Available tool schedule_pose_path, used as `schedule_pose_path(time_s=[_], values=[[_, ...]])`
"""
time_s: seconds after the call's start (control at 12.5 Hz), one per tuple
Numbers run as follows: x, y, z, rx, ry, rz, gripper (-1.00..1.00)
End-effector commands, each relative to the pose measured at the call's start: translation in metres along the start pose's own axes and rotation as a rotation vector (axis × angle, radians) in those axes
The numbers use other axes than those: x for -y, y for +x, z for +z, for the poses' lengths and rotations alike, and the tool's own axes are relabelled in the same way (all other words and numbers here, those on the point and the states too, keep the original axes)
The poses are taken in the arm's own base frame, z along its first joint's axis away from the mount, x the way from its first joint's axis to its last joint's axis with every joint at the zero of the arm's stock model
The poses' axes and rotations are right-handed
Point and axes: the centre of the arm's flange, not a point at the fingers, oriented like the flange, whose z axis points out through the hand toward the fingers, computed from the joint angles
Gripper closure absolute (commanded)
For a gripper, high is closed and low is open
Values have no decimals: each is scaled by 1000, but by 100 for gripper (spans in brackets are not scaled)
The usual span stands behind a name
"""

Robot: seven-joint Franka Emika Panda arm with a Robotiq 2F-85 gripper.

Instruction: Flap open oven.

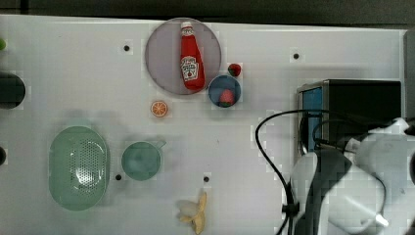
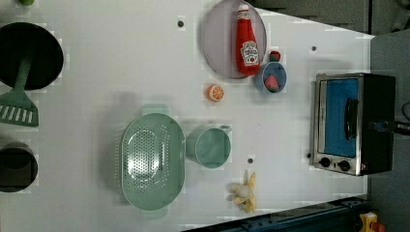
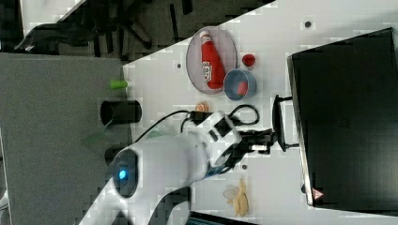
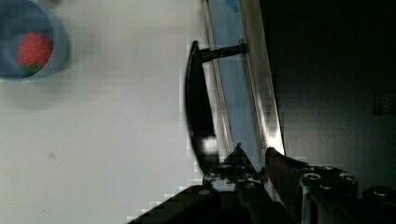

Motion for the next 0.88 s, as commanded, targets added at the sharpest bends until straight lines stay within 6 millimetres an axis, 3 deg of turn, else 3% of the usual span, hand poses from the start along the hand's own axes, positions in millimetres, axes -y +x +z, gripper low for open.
schedule_pose_path(time_s=[0.08, 0.48, 0.88], values=[[14, 7, 23, -13, -16, -108, 65], [20, 8, 64, -10, -44, -122, 65], [48, 15, 75, 6, -91, -191, 65]])
